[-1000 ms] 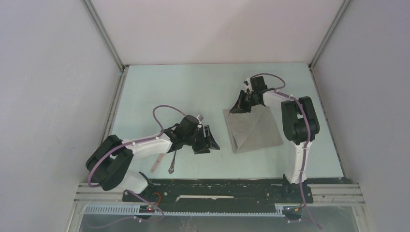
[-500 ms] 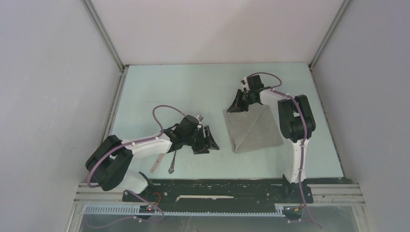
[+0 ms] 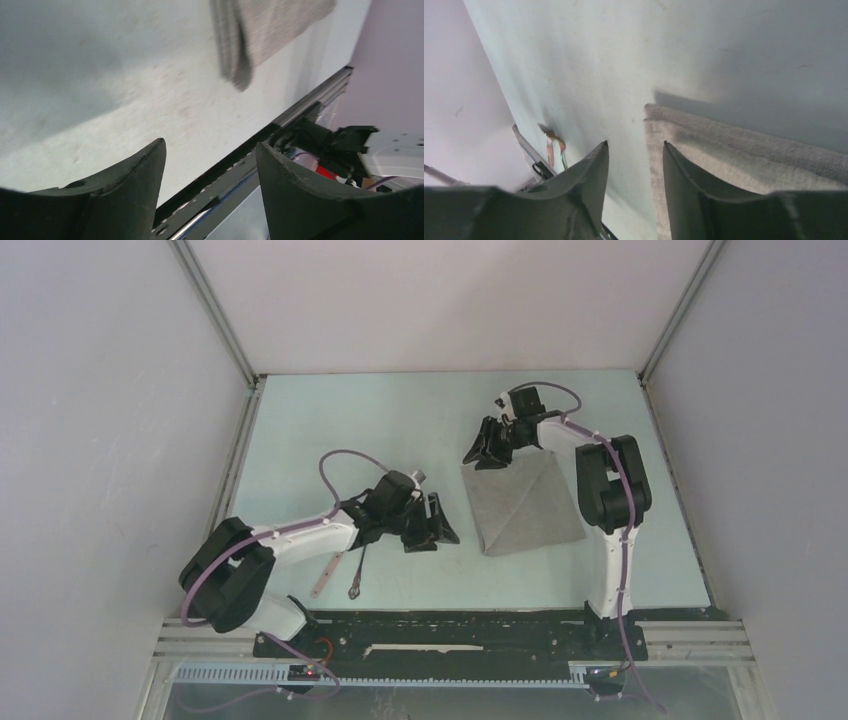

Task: Fold the napkin into a case and place the utensils inside
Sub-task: Smooth out the top corner of the square-folded napkin at the center of the board.

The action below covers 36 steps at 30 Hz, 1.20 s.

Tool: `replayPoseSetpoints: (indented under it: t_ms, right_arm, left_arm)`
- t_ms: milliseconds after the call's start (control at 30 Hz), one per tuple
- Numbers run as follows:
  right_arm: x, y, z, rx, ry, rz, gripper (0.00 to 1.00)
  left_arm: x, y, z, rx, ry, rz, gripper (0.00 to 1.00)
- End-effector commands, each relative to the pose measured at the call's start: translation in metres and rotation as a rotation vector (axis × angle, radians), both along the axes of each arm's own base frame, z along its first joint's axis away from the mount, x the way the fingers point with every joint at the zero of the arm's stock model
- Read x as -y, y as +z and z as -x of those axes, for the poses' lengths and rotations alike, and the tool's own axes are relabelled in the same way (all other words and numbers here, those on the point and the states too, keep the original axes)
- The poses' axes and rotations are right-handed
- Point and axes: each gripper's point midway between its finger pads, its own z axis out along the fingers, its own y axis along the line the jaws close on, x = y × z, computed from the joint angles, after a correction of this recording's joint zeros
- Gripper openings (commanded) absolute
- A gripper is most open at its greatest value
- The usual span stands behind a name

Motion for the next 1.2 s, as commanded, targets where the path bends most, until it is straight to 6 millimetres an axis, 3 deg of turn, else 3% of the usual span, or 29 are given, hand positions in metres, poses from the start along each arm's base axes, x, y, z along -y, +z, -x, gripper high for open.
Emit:
replayPoseSetpoints:
  t_ms: [0,133,300,367,600,867,1000,1167]
  right_arm:
    - [0.004,0.076,0.0,0.138,0.074,-0.085,0.54]
    - [0.057,0.096,0.003,0.22,-0.005,-0.103,0.66]
    - [0.097,0.068,0.009,0.156,-0.036,-0.129,0.66]
    - [0.114,0.059,0.007,0.139,-0.081,-0.144,0.66]
    - [0.124,0.046,0.006,0.121,-0.116,-0.152,0.66]
    - [0.126,0.04,0.004,0.115,-0.129,-0.168,0.66]
    - [0.129,0.04,0.003,0.113,-0.138,-0.168,0.66]
    - [0.135,0.042,0.002,0.115,-0.155,-0.172,0.66]
  left_arm:
    - [0.035,0.046,-0.026,0.109,-0.065,0.105,0.7]
    - [0.071,0.061,-0.04,0.125,-0.119,0.149,0.63]
    - [0.117,0.058,-0.046,0.071,-0.19,0.214,0.38]
    - [0.121,0.05,-0.051,0.065,-0.183,0.204,0.32]
    - [0.128,0.012,-0.051,-0.009,-0.194,0.192,0.21]
    - [0.118,-0.012,-0.038,-0.053,-0.181,0.184,0.2]
    - [0.112,-0.013,-0.026,-0.052,-0.191,0.184,0.21]
    - [0.111,0.001,-0.023,-0.023,-0.21,0.203,0.27]
